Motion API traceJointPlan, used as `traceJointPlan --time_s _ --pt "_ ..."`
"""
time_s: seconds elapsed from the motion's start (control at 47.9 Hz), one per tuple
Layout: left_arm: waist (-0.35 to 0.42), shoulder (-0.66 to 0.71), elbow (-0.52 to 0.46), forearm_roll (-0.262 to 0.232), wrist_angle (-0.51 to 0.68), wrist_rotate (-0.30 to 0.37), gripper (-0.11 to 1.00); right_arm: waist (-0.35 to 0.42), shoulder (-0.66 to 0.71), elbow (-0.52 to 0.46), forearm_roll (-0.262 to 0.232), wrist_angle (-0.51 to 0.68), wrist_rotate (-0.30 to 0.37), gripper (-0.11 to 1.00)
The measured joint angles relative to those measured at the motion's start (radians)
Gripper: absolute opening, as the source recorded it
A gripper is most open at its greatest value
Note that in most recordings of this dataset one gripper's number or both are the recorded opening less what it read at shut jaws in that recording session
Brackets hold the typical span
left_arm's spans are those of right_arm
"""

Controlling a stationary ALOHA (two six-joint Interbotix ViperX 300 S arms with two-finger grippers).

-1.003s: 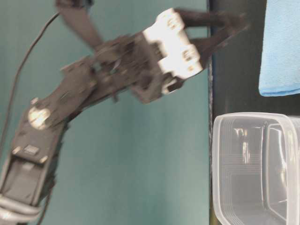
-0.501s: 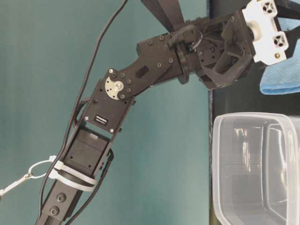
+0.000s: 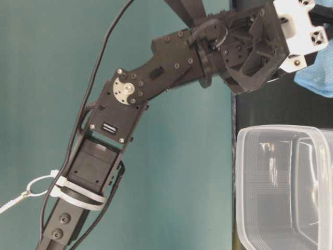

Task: Place the blue towel into the container with the left arm.
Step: 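Close the left gripper on the blue towel, then lift the towel and carry it left over the clear container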

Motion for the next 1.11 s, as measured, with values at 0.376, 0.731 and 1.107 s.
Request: traceJointPlan --time_s 0.376,0.731,1.107 --pt "0.037 -0.218 -0.084 0.0 0.137 0.04 0.06 -0.002 0.0 0.0 0.0 -0.002 0.0 0.73" --pt "0.043 -0.449 0.12 0.002 0.374 0.049 0.06 0.0 0.0 0.005 0.0 -0.021 -0.002 0.73" --pt "0.058 -0.64 0.466 0.002 0.253 0.049 0.06 0.0 0.0 0.011 0.0 -0.031 0.0 0.73"
